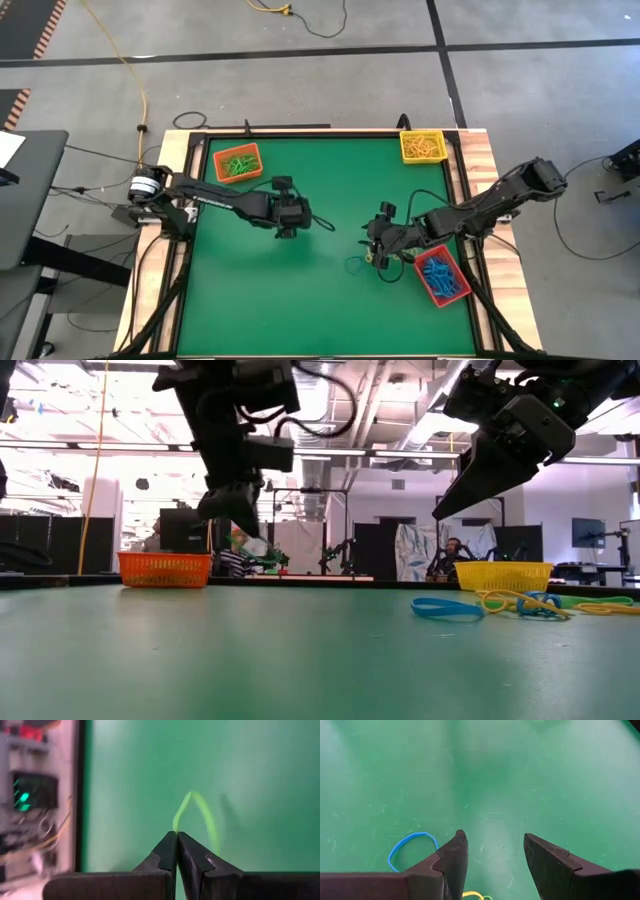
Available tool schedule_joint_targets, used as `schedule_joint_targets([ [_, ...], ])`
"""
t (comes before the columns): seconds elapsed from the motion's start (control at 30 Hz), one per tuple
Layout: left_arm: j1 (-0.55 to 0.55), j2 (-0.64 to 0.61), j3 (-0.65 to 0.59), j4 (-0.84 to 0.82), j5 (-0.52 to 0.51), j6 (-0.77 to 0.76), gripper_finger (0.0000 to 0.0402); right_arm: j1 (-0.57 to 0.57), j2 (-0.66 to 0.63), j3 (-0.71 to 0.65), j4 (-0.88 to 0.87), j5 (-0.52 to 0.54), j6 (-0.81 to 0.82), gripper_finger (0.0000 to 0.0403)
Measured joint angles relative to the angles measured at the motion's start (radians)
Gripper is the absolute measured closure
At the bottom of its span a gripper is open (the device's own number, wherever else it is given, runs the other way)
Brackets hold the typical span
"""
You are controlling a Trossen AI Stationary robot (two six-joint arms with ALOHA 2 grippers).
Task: Sort rubber bands into baskets
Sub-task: Put the green rubber band into the orange bin
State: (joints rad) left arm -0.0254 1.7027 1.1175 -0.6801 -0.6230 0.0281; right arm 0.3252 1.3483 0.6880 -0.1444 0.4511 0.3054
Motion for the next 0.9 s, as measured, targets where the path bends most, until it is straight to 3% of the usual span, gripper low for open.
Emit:
schedule_joint_targets([
  [0.23, 0.108, -0.068, -0.033, -0.081, -0.040, -0.017, 0.0401, 0.003, 0.000, 0.000, 0.000, 0.000, 0.000, 0.0184],
  [0.5, 0.259, -0.281, -0.155, -0.055, -0.040, -0.013, 0.0402, 0.003, 0.000, 0.000, -0.001, 0.000, 0.000, 0.0184],
  [0.73, 0.429, -0.464, -0.278, -0.001, 0.047, 0.001, 0.0402, 0.001, 0.000, 0.000, 0.006, 0.000, -0.015, 0.0184],
  [0.9, 0.569, -0.493, -0.352, -0.002, 0.085, 0.017, 0.0401, 0.000, 0.000, 0.000, 0.023, 0.000, -0.016, 0.0184],
])
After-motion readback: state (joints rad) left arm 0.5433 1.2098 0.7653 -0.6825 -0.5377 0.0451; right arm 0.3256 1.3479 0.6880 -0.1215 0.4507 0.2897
